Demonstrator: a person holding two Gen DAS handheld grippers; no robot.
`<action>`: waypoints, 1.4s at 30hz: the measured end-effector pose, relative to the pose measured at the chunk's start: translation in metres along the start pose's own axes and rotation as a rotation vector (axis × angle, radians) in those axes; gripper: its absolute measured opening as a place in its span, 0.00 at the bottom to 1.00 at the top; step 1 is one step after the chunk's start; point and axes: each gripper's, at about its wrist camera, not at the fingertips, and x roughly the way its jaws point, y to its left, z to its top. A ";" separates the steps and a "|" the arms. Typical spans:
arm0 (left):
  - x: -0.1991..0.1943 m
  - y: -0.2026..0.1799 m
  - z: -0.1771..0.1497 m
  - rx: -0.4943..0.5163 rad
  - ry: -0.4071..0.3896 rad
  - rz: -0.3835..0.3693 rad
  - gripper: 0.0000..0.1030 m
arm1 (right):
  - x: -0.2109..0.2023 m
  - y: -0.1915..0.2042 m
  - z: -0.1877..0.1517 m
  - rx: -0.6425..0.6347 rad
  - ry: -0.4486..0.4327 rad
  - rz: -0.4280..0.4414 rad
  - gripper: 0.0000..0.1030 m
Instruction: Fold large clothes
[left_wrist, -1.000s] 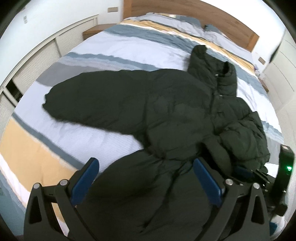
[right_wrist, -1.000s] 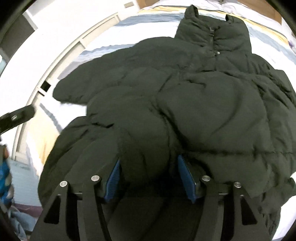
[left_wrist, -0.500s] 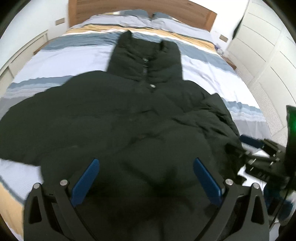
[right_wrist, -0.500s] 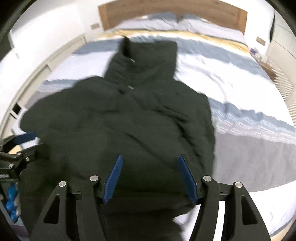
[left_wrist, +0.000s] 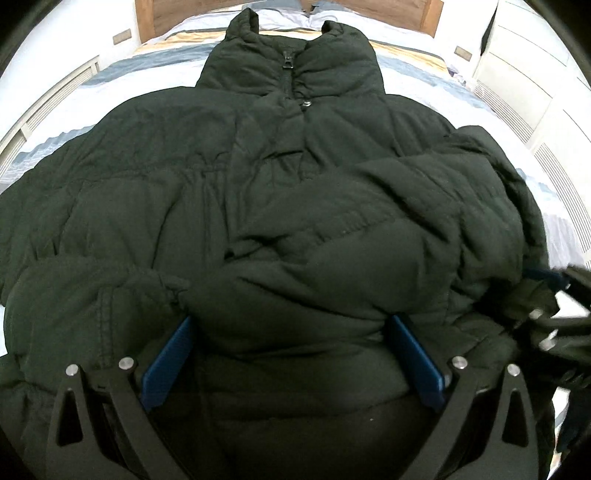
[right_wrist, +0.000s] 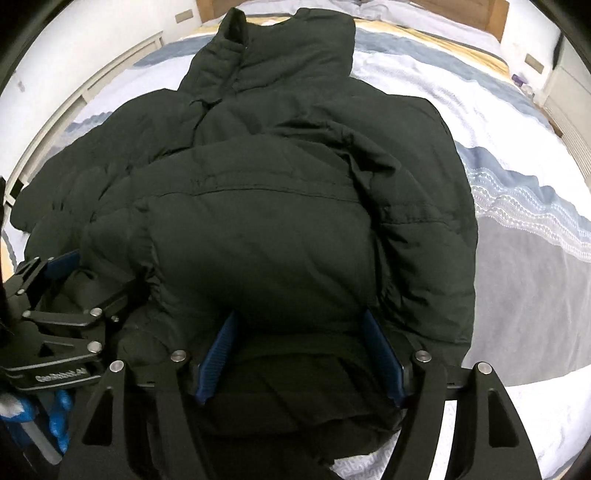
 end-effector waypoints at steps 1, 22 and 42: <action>-0.001 0.002 0.000 -0.003 0.000 -0.008 1.00 | -0.007 0.000 0.002 -0.003 -0.013 -0.001 0.65; -0.111 0.117 -0.037 -0.065 0.034 -0.066 1.00 | -0.066 0.018 -0.007 0.172 -0.001 -0.117 0.68; -0.139 0.473 -0.073 -0.713 -0.083 -0.051 0.99 | -0.110 0.127 0.031 0.241 -0.033 -0.138 0.68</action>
